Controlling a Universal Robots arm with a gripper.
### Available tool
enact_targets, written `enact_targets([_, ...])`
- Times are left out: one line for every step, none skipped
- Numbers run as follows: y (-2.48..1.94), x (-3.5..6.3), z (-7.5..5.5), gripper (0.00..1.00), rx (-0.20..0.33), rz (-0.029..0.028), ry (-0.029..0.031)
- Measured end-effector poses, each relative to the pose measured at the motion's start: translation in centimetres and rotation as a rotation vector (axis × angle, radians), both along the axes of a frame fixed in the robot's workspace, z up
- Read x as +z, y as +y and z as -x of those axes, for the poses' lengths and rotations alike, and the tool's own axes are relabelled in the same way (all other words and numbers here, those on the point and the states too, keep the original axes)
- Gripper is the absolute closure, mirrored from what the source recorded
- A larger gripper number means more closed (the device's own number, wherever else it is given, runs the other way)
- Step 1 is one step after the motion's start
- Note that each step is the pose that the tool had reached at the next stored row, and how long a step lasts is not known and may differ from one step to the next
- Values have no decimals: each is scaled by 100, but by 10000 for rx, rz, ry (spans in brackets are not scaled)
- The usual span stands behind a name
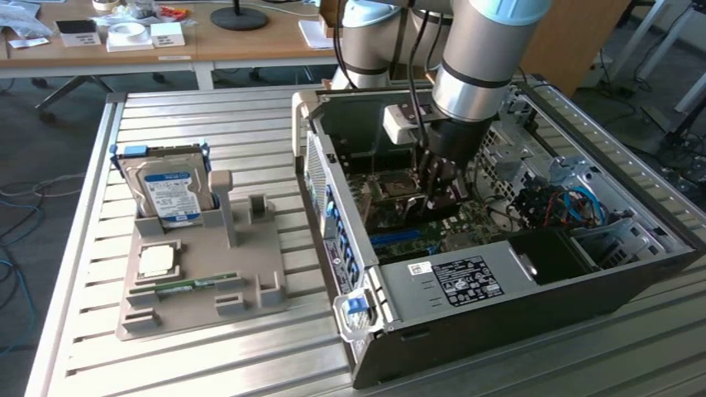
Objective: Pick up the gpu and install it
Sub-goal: 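Insert the gpu into the slot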
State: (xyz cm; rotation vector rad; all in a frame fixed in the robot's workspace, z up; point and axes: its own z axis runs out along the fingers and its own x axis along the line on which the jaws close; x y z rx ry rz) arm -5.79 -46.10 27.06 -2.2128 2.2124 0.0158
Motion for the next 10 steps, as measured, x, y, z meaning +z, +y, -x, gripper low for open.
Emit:
enact_targets([0,0,3,73,0,0,0])
enact_targets([0,-1,4,73,1,-1,0])
enact_targets([0,0,4,73,2,0,0])
enact_targets([0,0,4,73,3,0,0])
enact_targets([0,0,4,73,3,0,0])
enact_targets([0,0,5,73,2,1,1])
enact_targets([0,0,6,73,1,0,1])
enact_targets([0,0,13,73,-2,0,0])
enact_targets([0,-1,24,73,-1,-1,-1])
enact_targets([0,-1,35,73,1,0,-3])
